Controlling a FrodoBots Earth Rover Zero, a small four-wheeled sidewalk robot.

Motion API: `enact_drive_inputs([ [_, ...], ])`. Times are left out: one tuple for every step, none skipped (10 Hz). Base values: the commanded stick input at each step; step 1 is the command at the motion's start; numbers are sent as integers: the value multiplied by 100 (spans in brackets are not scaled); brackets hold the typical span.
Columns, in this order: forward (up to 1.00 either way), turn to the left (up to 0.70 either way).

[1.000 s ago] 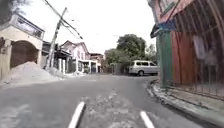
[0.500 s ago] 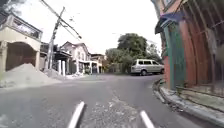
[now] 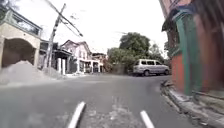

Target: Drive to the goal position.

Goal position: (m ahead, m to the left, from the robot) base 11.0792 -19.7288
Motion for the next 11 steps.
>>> enact_drive_inputs([
  [100,-40],
  [100,-40],
  [100,-35],
  [100,-22],
  [100,0],
  [100,1],
  [100,4],
  [100,0],
  [100,0],
  [100,0],
  [100,0],
])
